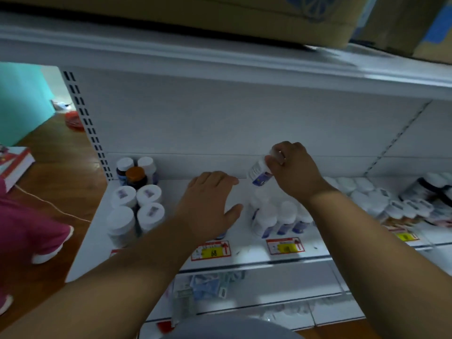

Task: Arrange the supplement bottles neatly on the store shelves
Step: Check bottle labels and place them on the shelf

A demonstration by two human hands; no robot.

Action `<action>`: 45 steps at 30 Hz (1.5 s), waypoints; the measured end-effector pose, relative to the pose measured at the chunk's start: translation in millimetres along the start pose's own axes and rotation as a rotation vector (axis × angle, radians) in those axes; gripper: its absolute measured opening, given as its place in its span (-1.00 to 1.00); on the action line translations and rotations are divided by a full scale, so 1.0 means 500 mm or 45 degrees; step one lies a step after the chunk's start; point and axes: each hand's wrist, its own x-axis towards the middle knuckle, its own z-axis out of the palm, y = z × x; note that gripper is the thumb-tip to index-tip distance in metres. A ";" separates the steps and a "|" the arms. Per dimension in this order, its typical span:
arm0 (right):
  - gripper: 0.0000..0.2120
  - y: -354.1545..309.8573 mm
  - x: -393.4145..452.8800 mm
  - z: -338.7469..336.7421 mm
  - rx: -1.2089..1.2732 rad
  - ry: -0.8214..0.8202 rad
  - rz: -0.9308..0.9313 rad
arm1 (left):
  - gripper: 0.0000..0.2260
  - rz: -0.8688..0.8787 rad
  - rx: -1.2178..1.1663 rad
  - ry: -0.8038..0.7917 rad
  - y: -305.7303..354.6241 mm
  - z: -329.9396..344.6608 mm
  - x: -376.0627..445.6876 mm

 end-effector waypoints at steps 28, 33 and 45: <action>-0.60 0.178 0.001 0.076 -0.018 -0.720 -0.246 | 0.03 -0.346 0.190 -0.360 0.176 0.218 0.089; -0.67 0.134 0.015 0.072 0.149 -0.494 -0.272 | -0.01 -0.381 0.121 -0.183 0.141 0.151 0.066; -0.69 -0.288 0.074 0.218 0.413 -0.559 -0.436 | -0.45 -0.605 0.300 0.060 -0.136 -0.125 -0.116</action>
